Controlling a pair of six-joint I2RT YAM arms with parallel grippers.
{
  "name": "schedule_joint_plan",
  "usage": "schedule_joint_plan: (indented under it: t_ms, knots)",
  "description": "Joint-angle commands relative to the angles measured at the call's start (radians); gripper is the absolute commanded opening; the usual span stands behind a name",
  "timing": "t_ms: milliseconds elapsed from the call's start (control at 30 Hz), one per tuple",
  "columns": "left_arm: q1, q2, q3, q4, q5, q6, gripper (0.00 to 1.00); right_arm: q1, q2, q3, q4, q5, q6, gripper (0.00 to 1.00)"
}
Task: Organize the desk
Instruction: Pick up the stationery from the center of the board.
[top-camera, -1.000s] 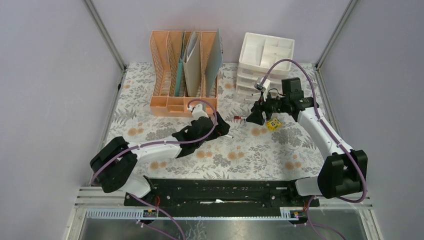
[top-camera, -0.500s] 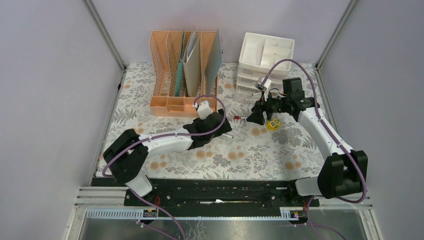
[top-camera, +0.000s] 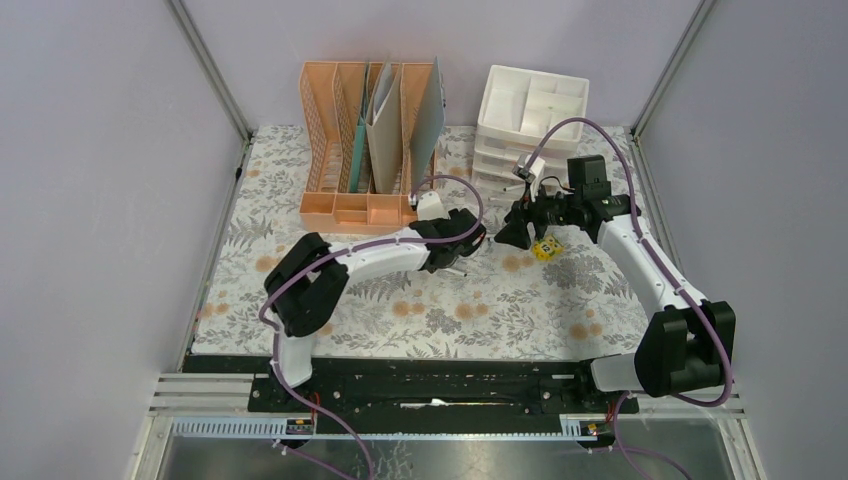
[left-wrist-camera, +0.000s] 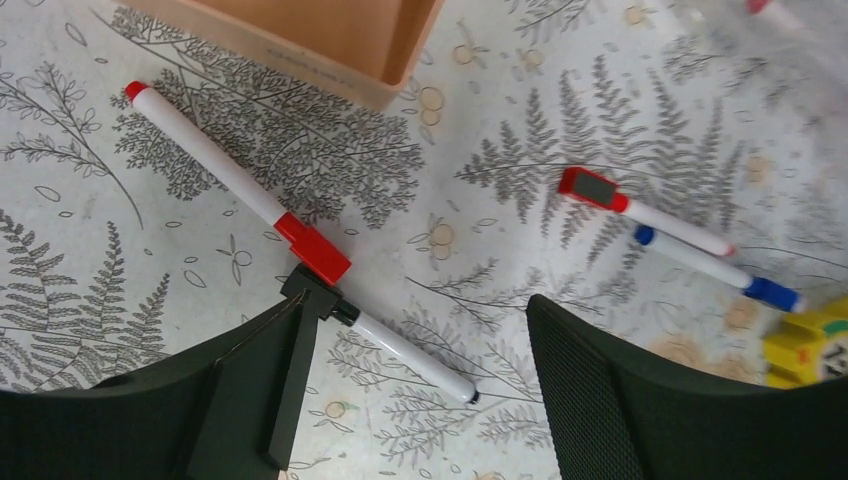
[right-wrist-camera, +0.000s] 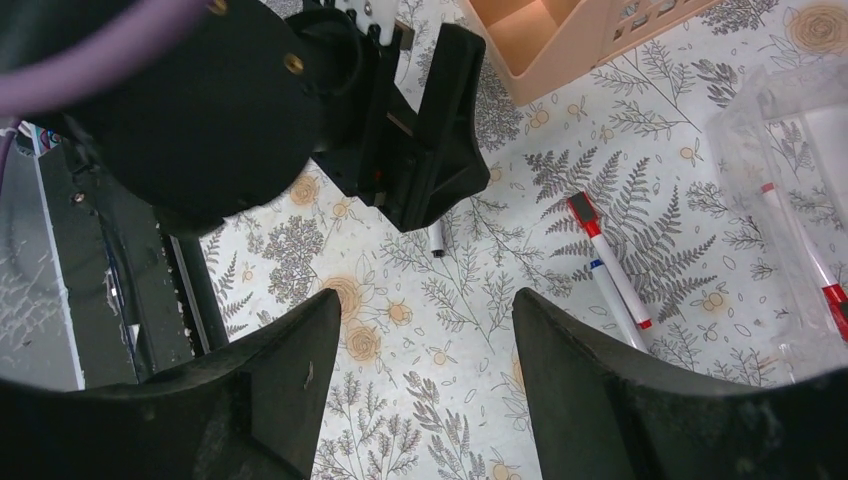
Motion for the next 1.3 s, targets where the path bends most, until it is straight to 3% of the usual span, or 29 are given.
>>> schedule_joint_plan:
  t_ms: [0, 667, 1033, 1200, 1267]
  knots:
    - [-0.003, 0.057, 0.076, -0.13, -0.042, -0.037, 0.8, -0.019, -0.026, -0.003, 0.022, -0.031, 0.007, 0.71]
    - [-0.003, 0.147, 0.074, -0.131, 0.061, -0.047, 0.71, -0.035, -0.025, -0.005, 0.021, -0.044, 0.009, 0.71]
    - [-0.004, 0.105, -0.009, -0.131, 0.125, -0.022, 0.41, -0.036, -0.026, -0.006, 0.02, -0.05, 0.01, 0.71]
    - [-0.006, 0.078, -0.06, -0.131, 0.162, 0.031, 0.11, -0.037, -0.027, -0.005, 0.022, -0.053, 0.01, 0.71]
    - [-0.007, 0.063, -0.079, -0.14, 0.17, 0.043, 0.08, -0.037, -0.027, -0.006, 0.02, -0.056, 0.011, 0.71]
